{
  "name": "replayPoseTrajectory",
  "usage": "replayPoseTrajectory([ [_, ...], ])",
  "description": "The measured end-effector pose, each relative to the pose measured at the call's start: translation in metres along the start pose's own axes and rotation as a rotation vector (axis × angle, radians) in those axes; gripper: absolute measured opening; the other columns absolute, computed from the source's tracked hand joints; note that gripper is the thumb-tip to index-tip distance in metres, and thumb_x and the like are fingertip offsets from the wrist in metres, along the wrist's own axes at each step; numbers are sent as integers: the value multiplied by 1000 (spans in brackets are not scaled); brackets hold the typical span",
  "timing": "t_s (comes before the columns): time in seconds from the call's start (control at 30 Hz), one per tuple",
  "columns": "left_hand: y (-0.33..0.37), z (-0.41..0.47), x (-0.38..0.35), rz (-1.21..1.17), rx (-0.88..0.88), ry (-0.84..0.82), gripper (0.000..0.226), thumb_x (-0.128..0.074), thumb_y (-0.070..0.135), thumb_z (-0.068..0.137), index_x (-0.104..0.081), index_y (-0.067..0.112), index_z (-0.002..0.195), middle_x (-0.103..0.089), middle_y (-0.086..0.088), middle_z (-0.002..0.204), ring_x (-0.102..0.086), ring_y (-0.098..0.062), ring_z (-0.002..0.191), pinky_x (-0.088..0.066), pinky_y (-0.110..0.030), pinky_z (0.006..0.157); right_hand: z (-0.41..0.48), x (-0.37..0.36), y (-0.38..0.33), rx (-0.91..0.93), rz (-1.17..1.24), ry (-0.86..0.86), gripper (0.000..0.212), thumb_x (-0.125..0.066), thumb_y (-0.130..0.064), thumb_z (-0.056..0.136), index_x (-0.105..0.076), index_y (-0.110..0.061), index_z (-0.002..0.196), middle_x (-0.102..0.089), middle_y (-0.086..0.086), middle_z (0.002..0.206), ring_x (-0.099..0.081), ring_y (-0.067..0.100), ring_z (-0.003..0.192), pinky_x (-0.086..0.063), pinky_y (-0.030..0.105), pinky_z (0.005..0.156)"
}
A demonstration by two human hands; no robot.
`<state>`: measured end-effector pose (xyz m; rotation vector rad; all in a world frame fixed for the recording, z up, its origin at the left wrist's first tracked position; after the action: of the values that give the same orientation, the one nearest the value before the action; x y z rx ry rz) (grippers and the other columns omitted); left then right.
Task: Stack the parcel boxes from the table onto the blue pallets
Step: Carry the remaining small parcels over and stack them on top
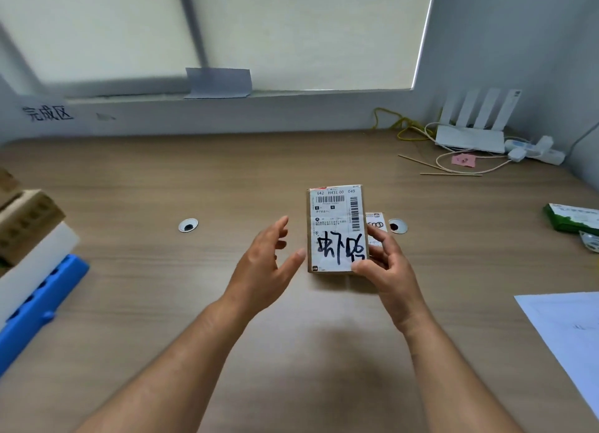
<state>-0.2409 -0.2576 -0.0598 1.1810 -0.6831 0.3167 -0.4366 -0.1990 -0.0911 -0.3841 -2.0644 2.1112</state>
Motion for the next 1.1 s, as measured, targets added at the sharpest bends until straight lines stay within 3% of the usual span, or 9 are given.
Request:
replayPoseTrajectory([
  [0.3, -42, -64, 110, 197, 25, 157, 70, -65, 32, 87, -29, 22, 146, -48, 2, 133, -50, -10, 116, -46, -37, 95, -46, -109, -41, 68, -2, -172, 69, -66, -19, 61, -52, -32, 127, -68, 2, 109, -67, 10, 95, -52, 17, 68],
  [0.5, -74, -122, 199, 373, 76, 271, 70, -61, 39, 88, -25, 25, 147, -46, 3, 135, -45, -11, 121, -41, -29, 96, -80, -206, -57, 91, -1, -311, 62, -65, -19, 63, -50, -38, 120, -70, 4, 106, -68, 11, 90, -52, 17, 66],
  [0.73, -101, -182, 282, 435, 104, 362, 71, -61, 41, 88, -27, 22, 147, -43, 0, 141, -42, -15, 128, -40, -37, 105, -126, -299, -67, 124, -5, -406, 58, -64, -18, 63, -53, -37, 117, -73, 0, 97, -68, 7, 83, -51, 20, 70],
  [1.1, -135, -262, 397, 573, 104, 444, 70, -59, 42, 89, -26, 20, 146, -44, -3, 140, -44, -18, 127, -42, -36, 104, -191, -422, -86, 163, 14, -508, 61, -62, -21, 63, -49, -32, 120, -73, 2, 91, -68, 6, 75, -51, 17, 61],
])
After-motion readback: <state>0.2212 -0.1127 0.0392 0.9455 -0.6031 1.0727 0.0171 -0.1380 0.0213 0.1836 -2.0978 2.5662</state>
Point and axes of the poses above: each hand's wrist, its own z-axis towards the middle knuckle, its own x-axis out of the back of the hand, y = z × x, the point moved 6 cm from there along z, towards the middle knuckle
